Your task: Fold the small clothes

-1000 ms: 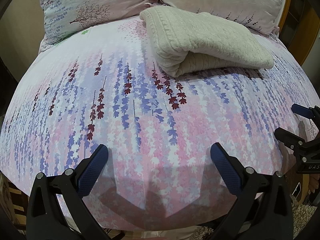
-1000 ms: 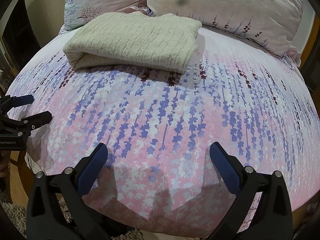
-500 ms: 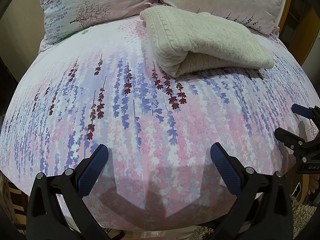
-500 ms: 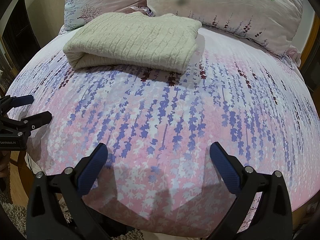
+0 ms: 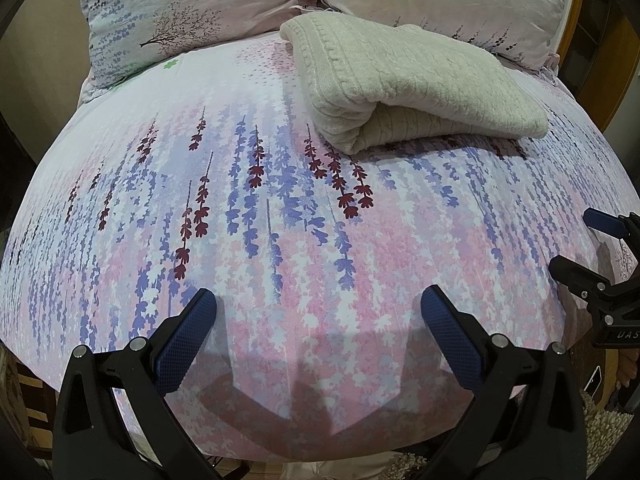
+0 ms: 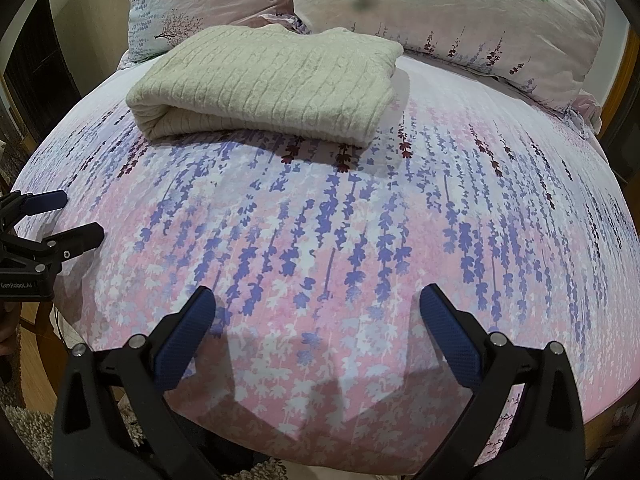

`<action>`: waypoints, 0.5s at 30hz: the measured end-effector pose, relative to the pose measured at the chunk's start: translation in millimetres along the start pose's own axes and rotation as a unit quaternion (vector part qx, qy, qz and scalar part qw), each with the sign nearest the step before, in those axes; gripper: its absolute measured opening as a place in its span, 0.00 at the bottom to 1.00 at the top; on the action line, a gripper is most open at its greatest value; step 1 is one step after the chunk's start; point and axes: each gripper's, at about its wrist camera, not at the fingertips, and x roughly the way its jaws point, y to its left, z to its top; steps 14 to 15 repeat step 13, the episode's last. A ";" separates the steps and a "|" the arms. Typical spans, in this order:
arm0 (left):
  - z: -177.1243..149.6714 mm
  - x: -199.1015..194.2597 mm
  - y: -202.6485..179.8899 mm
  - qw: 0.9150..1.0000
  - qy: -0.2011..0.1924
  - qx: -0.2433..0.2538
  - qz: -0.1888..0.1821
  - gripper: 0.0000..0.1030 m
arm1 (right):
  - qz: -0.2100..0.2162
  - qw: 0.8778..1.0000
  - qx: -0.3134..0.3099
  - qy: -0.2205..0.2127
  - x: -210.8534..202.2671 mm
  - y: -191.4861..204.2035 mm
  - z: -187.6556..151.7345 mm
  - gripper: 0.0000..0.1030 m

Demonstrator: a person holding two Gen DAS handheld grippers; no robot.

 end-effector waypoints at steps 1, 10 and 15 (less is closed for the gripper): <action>-0.7 -0.4 0.0 1.000 -0.001 0.000 0.000 0.99 | 0.000 1.000 0.000 0.000 0.0 0.0 0.0 0.98; -1.0 -0.6 -0.4 1.000 0.000 0.000 0.000 0.99 | 0.000 1.000 0.000 0.000 0.0 -0.2 -0.4 0.98; -0.9 -0.5 -0.4 1.000 0.000 0.000 0.000 0.99 | 0.000 1.000 0.000 0.000 0.0 -0.2 -0.2 0.98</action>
